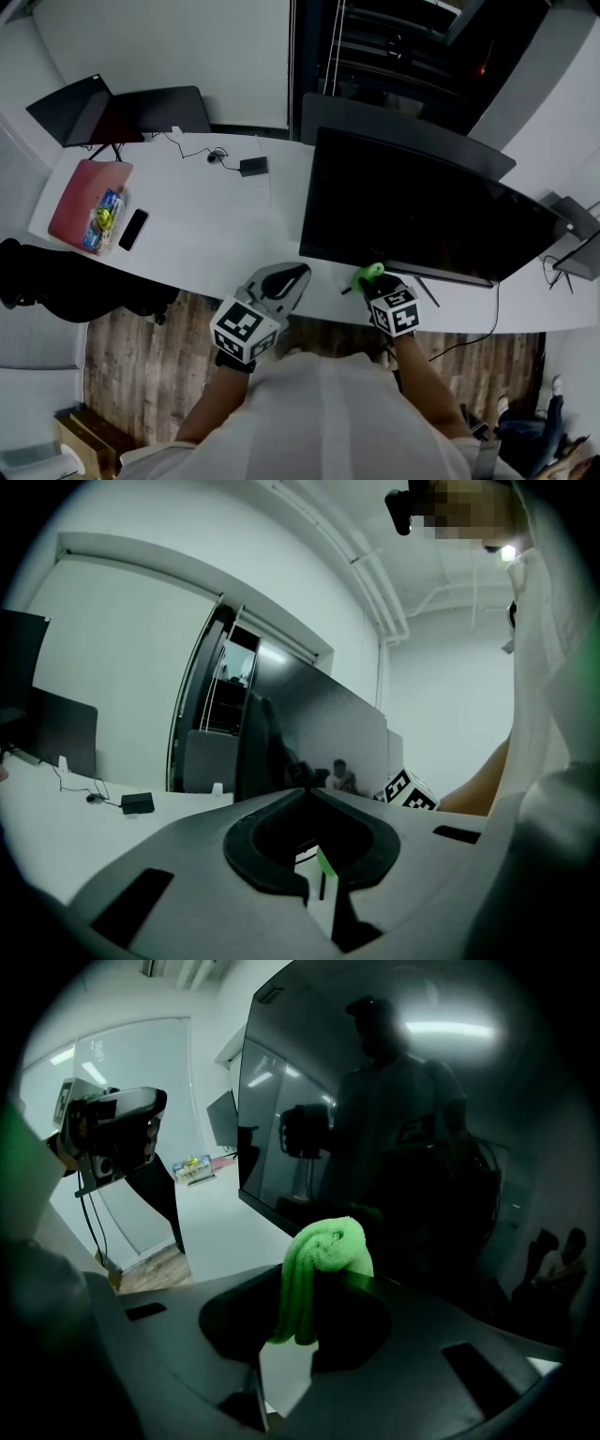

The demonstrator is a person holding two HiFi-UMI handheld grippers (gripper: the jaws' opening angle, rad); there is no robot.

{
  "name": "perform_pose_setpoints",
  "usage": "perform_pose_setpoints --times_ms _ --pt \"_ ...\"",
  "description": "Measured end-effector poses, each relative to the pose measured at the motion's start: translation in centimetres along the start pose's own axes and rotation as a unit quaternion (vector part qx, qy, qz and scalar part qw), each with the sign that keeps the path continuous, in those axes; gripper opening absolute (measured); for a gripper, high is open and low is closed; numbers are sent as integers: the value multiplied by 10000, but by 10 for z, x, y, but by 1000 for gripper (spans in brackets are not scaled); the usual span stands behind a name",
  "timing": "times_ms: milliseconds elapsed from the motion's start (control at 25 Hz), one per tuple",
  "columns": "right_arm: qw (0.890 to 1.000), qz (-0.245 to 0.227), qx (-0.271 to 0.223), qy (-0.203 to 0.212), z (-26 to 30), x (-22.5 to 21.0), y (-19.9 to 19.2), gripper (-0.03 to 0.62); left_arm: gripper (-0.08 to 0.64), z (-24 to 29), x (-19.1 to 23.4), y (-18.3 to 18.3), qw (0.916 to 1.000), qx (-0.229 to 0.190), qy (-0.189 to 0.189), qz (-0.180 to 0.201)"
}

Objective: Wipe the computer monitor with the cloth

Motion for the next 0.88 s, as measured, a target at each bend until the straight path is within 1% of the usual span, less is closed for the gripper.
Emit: perform_pose_setpoints --times_ms 200,560,880 --pt "9999 -86 12 119 14 16 7 69 25 -13 8 -3 10000 13 70 -15" --pt "9983 -410 97 400 36 51 26 69 25 -37 24 -7 9996 5 270 -52" --pt "9937 -832 169 727 63 87 45 69 25 -57 36 -12 9990 10 435 -88"
Point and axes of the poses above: the fingertips, and each gripper's own axes: z forward along the fingers, x to its left, y out of its top, the point moved 5 cm from there along -z, backward along the fingers, and after that the axes turned 8 degrees about z, right-handed, at the moved point
